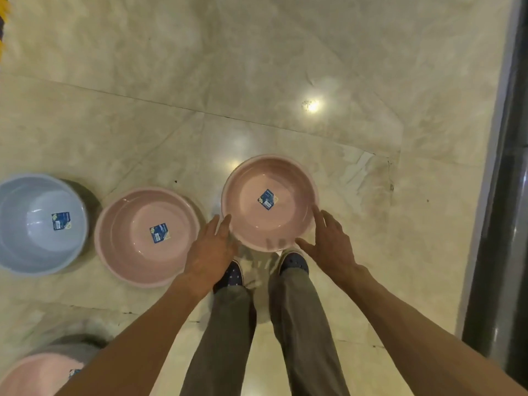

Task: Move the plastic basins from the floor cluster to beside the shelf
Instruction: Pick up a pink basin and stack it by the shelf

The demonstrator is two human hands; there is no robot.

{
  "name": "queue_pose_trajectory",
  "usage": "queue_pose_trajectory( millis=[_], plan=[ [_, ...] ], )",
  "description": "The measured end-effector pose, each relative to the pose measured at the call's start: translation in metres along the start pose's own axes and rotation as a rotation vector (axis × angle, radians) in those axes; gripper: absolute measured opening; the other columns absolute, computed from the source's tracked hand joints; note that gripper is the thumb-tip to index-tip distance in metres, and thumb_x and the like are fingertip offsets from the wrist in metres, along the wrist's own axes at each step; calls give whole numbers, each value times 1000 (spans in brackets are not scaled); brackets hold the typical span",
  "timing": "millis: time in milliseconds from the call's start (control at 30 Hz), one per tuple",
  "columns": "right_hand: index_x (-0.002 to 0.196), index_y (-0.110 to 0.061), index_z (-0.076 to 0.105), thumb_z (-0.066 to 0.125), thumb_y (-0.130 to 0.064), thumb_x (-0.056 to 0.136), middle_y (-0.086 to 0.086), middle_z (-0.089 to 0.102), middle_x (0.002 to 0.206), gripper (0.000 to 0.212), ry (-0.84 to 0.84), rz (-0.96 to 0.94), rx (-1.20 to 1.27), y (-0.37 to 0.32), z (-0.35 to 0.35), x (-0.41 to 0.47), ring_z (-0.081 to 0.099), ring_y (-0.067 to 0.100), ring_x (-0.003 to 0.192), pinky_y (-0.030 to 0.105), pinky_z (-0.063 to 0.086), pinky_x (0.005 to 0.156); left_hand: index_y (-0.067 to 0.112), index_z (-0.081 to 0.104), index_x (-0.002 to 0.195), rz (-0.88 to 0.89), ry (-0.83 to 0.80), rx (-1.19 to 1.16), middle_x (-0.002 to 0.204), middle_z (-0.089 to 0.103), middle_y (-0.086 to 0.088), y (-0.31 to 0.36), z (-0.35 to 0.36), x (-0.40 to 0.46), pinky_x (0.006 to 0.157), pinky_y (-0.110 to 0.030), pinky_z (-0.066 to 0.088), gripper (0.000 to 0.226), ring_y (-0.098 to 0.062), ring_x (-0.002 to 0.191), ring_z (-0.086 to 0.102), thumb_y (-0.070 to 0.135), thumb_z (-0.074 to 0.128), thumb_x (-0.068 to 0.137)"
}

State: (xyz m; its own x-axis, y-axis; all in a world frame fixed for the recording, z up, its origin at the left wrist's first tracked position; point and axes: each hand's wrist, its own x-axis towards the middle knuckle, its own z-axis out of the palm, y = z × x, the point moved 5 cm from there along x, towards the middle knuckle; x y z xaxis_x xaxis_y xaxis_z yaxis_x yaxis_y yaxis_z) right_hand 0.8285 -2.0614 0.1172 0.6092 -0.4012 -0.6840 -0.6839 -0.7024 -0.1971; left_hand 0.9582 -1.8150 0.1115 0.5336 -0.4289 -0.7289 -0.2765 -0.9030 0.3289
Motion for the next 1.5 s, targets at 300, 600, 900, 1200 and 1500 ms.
queue_pose_trajectory(
  millis=[300,600,900,1200,1500],
  plan=[
    [168,-20,6,76,-42,94,15,33,165,105,8,157,230,76,75,123,50,43,139,58,51,100,11,3,164,-120,147,-215,167,16,-19,-35,74,121,117,-56,34,88,-43,147,31,28,62,101],
    [162,-28,16,63,-18,92,8,54,142,86,75,106,335,92,107,162,62,40,116,60,60,86,11,-1,164,-140,227,-205,135,38,-27,-43,95,151,90,-51,47,108,-47,102,56,6,74,86],
    [138,-35,43,64,-26,91,-4,61,120,52,112,-16,479,45,20,98,63,25,100,47,56,77,21,-2,164,-154,245,-362,149,31,-18,-37,31,81,101,-50,45,107,-41,128,47,-1,69,88],
    [135,-28,47,69,-5,86,-9,61,118,59,124,-318,421,-62,-77,36,59,21,103,38,51,73,25,-4,164,-194,386,-546,144,33,-13,-60,-49,-16,87,-37,46,109,-31,114,51,-3,69,88],
    [139,-26,47,77,-30,96,-13,67,116,53,27,-641,321,-214,-86,-15,68,13,97,35,58,77,33,1,164,-403,610,-697,151,31,-5,-149,-77,-139,82,-35,46,108,-14,108,45,-1,65,84]
  ],
)
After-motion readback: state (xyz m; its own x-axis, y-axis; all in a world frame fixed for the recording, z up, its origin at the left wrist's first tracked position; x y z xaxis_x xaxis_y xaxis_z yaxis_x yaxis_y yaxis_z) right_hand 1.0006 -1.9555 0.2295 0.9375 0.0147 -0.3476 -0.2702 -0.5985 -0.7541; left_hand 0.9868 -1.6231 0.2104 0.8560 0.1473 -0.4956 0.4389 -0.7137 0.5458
